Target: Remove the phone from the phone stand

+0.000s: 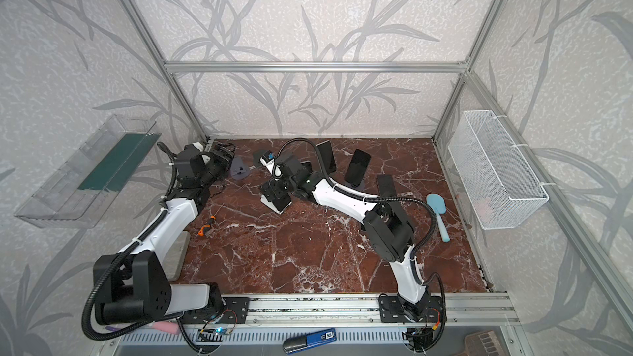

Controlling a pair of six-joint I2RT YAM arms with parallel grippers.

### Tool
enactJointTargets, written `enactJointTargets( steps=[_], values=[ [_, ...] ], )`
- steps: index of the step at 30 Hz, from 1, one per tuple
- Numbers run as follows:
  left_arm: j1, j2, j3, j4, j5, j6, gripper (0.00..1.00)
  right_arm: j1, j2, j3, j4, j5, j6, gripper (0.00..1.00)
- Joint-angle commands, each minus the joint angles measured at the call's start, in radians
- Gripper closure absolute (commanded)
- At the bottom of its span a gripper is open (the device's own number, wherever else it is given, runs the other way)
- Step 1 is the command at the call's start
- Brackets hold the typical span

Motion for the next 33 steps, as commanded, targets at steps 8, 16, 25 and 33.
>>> enactJointTargets(
  steps=[8, 16, 25, 33],
  values=[
    [0.005, 0.025, -0.005, 0.041, 0.027, -0.016, 0.24, -0.013, 0.075, 0.083, -0.049, -0.064, -0.036, 0.01],
    [0.005, 0.037, -0.003, 0.042, 0.036, -0.016, 0.24, -0.006, 0.103, 0.092, -0.050, -0.063, -0.072, 0.01],
    [0.019, 0.039, 0.003, 0.040, 0.047, -0.015, 0.24, 0.008, 0.162, 0.120, -0.036, 0.012, -0.122, 0.00],
    [0.029, 0.038, 0.002, 0.049, 0.055, -0.025, 0.24, 0.010, 0.160, 0.085, 0.010, 0.025, -0.103, 0.13]
  ],
)
